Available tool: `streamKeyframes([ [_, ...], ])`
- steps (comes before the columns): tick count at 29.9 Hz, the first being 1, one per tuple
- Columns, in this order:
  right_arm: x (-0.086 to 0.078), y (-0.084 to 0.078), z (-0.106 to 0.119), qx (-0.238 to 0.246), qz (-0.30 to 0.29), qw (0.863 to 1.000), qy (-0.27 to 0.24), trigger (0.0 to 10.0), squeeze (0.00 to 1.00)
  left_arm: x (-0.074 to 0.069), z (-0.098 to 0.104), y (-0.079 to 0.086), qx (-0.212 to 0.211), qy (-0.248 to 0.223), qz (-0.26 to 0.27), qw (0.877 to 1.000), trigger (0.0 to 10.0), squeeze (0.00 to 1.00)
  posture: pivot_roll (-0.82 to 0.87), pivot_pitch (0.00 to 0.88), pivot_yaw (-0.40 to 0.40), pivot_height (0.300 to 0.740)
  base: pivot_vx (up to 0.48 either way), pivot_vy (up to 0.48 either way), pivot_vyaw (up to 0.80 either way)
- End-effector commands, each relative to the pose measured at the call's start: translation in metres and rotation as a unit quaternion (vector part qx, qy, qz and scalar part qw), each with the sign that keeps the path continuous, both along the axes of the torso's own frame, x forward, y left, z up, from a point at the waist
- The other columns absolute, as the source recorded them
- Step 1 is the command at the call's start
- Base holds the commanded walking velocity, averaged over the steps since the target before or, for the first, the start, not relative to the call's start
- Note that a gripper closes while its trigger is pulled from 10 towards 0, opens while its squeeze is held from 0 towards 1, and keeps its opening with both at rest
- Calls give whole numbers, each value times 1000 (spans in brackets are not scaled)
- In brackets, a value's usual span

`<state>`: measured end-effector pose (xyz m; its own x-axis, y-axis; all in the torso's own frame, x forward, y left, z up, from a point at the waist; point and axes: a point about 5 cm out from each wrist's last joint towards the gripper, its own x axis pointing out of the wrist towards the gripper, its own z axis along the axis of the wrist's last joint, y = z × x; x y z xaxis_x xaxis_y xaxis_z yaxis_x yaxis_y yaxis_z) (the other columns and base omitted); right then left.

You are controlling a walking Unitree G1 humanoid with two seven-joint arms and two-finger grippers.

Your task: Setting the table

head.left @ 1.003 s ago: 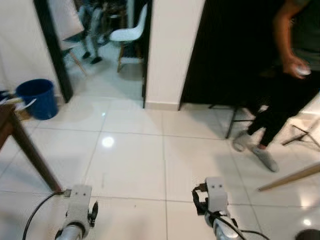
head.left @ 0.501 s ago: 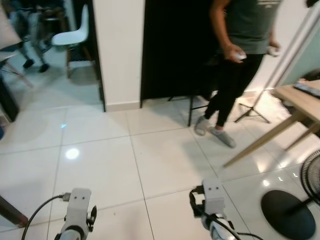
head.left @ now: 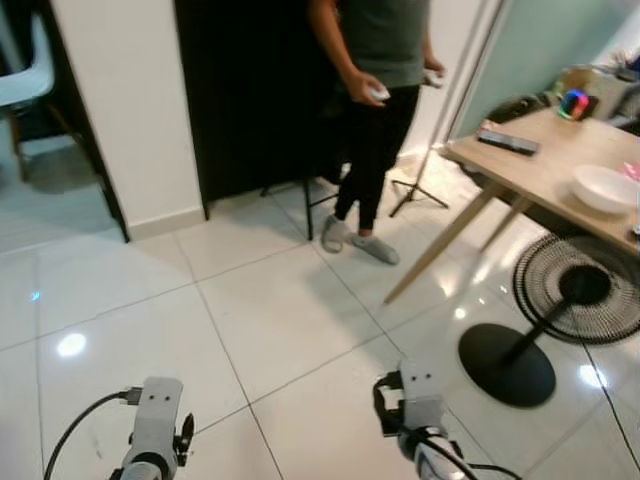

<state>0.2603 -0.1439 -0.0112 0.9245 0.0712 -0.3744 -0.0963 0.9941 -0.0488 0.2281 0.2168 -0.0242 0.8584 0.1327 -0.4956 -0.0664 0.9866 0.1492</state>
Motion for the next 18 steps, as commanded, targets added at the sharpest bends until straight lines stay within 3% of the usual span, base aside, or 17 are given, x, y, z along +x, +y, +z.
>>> streamKeyframes([
  [1,-2,-5,-2,-4,-6,1000,4,10000,0,-2,-3,-2,-2,4,-2,1000,10000,0,7,4,40,740,0,0,-744],
  [18,-2,-7,-3,-5,-8,1000,4,10000,0,-1,-3,-3,-3,4,-3,1000,10000,0,5,3,40,740,0,0,-748],
])
